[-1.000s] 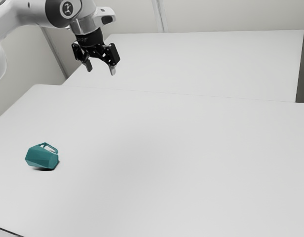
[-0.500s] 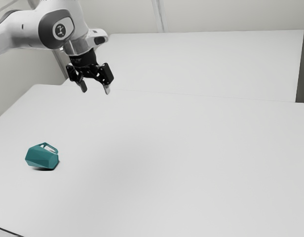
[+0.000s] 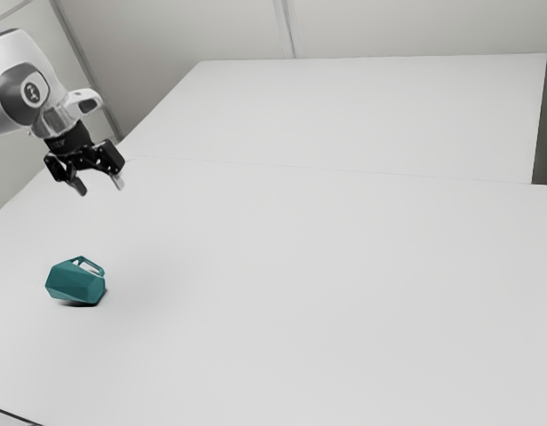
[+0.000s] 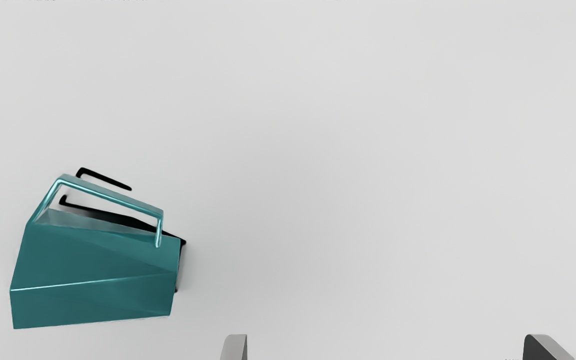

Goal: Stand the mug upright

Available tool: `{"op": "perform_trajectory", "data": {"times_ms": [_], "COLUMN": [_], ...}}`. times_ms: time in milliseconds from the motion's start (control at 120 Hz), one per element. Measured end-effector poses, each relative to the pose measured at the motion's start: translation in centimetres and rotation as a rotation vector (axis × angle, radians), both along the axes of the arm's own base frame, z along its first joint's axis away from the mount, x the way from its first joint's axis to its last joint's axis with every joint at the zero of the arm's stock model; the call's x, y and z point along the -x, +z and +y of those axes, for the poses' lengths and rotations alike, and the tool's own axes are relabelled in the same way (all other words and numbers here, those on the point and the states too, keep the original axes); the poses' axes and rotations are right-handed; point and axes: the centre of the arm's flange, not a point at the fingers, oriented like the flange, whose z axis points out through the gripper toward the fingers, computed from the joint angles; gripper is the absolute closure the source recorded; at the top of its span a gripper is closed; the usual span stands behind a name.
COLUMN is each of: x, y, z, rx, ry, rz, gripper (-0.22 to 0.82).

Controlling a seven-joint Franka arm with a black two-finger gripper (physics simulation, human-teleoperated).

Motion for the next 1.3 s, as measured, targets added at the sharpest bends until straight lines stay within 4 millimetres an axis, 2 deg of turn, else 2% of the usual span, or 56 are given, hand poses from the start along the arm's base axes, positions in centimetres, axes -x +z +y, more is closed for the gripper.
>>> {"op": "perform_trajectory", "data": {"times_ms": [108,267,567,717,1050,1300], "x": [1.0,2.9,7.5,8.6,7.9,7.5], "y": [-0.8,-2.0,-6.9,-10.2,-15.7,-18.0], "z": [2.8,8.1,18.7,23.0,27.2,28.2], "rx": [0.027,0.065,0.145,0.188,0.255,0.329], "ry": [-0.037,-0.099,-0.183,-0.222,-0.343,-0.376], "rz": [-0.016,-0.048,-0.087,-0.113,-0.166,-0.240], "gripper": [0.00,0.00,0.00,0.00,0.00,0.00]}}
